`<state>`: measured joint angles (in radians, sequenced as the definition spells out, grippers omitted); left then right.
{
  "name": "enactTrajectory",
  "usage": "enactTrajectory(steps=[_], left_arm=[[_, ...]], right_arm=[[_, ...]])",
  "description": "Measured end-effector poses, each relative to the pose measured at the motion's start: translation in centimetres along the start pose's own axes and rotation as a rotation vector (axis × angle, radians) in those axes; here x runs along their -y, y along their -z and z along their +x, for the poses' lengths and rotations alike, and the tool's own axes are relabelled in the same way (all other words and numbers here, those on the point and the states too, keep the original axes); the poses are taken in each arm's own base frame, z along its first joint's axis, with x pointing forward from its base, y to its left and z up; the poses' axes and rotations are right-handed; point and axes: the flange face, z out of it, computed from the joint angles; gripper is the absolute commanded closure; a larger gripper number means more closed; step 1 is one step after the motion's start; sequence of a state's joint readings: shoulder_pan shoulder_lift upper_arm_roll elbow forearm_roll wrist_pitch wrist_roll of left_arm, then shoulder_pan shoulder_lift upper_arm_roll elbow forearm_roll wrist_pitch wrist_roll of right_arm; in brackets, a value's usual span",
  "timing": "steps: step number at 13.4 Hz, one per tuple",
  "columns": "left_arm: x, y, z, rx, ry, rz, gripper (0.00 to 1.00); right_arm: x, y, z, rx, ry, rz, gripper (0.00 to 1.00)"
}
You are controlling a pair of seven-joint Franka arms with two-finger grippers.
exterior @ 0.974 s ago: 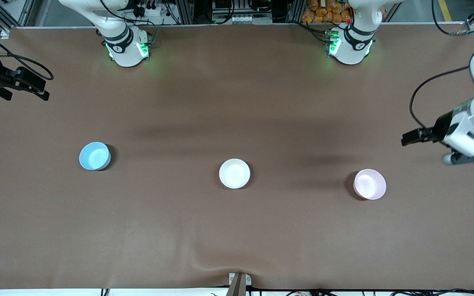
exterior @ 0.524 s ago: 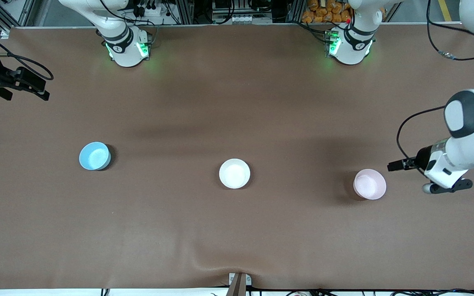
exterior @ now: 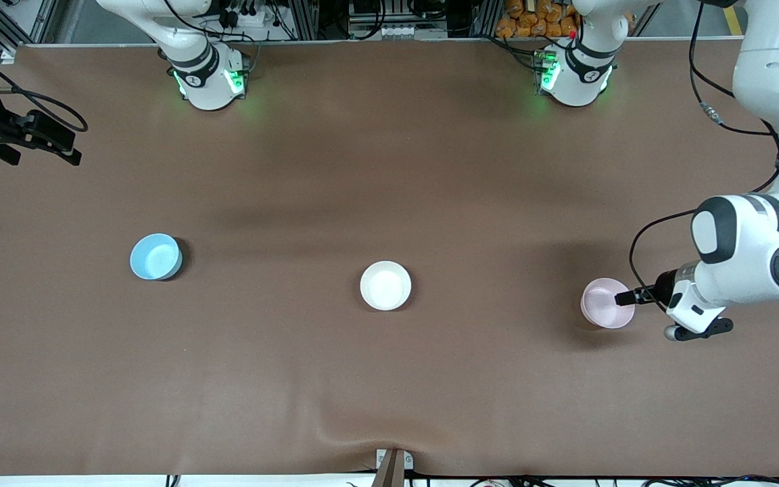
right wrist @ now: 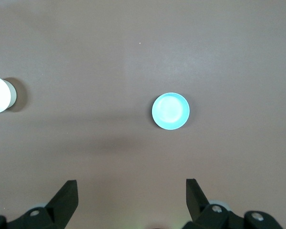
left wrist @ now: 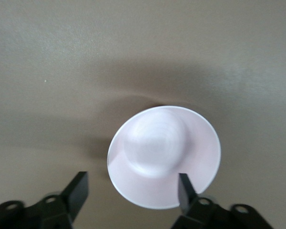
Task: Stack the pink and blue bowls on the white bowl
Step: 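Move the left gripper down to the pink bowl rim, then close the left gripper on the pink bowl rim and lift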
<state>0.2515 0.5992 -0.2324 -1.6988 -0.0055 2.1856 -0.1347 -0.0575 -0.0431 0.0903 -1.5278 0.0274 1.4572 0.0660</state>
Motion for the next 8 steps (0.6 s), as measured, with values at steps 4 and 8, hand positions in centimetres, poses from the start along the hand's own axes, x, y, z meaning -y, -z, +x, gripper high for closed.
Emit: enactTrajectory(steps=[4,8], left_arm=[[1.2,-1.5,0.2,0.008,-0.01,0.026,0.46],[1.9,-2.1,0.3,0.016,-0.004,0.025,0.58]], right_arm=[[0.0,0.0,0.0,0.0,0.0,0.001,0.0],[0.0,0.0,0.0,0.0,-0.001,0.003,0.0]])
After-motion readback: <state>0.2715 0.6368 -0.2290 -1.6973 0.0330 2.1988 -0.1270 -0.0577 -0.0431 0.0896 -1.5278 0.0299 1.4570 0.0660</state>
